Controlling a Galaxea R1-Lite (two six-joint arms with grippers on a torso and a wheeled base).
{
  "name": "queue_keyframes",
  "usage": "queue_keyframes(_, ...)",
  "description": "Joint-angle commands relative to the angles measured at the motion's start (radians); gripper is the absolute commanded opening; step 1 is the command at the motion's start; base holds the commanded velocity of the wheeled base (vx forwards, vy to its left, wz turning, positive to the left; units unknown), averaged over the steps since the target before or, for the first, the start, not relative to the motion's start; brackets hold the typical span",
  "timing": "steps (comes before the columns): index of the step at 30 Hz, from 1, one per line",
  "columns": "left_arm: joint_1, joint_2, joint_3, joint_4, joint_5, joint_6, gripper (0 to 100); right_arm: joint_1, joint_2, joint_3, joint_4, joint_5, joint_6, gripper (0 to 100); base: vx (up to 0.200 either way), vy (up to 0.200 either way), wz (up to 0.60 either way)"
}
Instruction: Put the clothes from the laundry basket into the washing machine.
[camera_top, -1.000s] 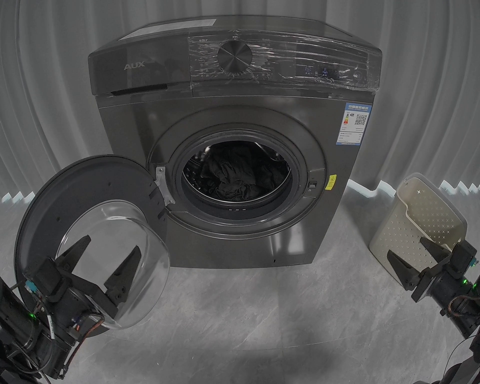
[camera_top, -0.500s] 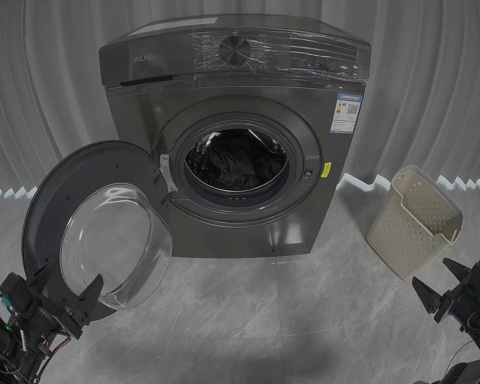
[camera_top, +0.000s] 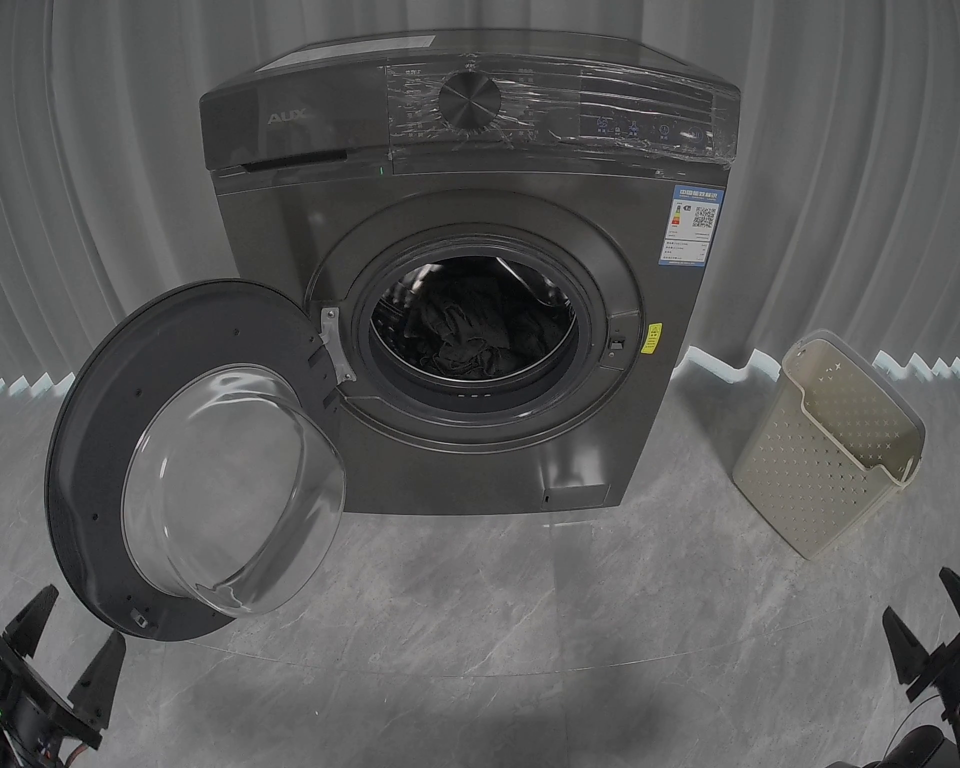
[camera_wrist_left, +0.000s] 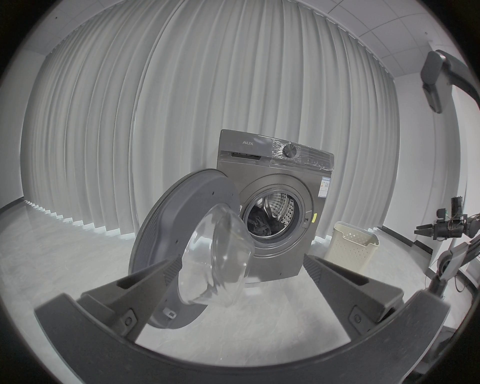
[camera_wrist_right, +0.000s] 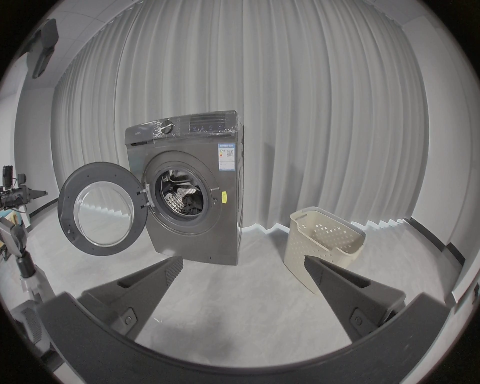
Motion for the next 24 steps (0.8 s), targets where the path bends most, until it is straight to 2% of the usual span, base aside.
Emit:
queue_keyframes(1,0.17,-0.276,0.018,0.196,-0.125,0.011,100,-0.074,-0.314,0.018,0.214,0.029,-0.009,100,0.0,0.0,0.0)
queue_keyframes(5,0.19,-0.273,0.018,0.208,-0.116,0.019,100,-0.076,-0.314,0.018,0.224,0.013,0.009,100,0.0,0.0,0.0)
queue_keyframes(6,0.204,-0.273,0.018,0.216,-0.113,0.022,100,-0.077,-0.314,0.018,0.224,-0.002,0.012,100,0.0,0.0,0.0)
queue_keyframes(7,0.228,-0.273,0.018,0.223,-0.108,0.033,100,-0.077,-0.314,0.018,0.226,-0.036,0.012,100,0.0,0.0,0.0)
queue_keyframes(9,0.261,-0.276,0.018,0.254,-0.099,0.057,100,-0.077,-0.314,0.018,0.231,-0.071,-0.009,100,0.0,0.0,0.0)
queue_keyframes(11,0.307,-0.288,0.018,0.289,-0.088,0.074,100,-0.093,-0.313,0.018,0.232,-0.056,-0.026,100,0.0,0.0,0.0)
queue_keyframes(12,0.342,-0.323,0.018,0.315,-0.102,0.06,100,-0.103,-0.314,0.018,0.232,-0.04,-0.023,100,0.0,0.0,0.0)
queue_keyframes(13,0.36,-0.363,0.016,0.331,-0.142,0.073,100,-0.114,-0.316,0.018,0.232,-0.027,-0.017,100,0.0,0.0,0.0)
queue_keyframes(15,0.353,-0.363,0.018,0.319,-0.179,0.076,100,-0.18,-0.346,0.018,0.241,-0.01,-0.029,100,0.0,0.0,0.0)
queue_keyframes(16,0.353,-0.359,0.018,0.315,-0.168,0.06,100,-0.215,-0.386,0.018,0.246,-0.017,-0.032,100,0.0,0.0,0.0)
queue_keyframes(17,0.353,-0.36,0.018,0.315,-0.163,0.059,100,-0.217,-0.392,0.018,0.246,-0.02,-0.035,100,0.0,0.0,0.0)
queue_keyframes(20,0.354,-0.362,0.018,0.312,-0.096,0.037,100,-0.202,-0.392,0.013,0.257,-0.01,-0.035,100,0.0,0.0,0.0)
queue_keyframes(22,0.354,-0.362,0.018,0.312,-0.05,0.054,100,-0.195,-0.392,0.007,0.271,-0.017,-0.035,100,0.0,0.0,0.0)
queue_keyframes(24,0.354,-0.362,0.018,0.314,-0.032,0.086,100,-0.202,-0.392,0.012,0.261,-0.008,-0.043,100,0.0,0.0,0.0)
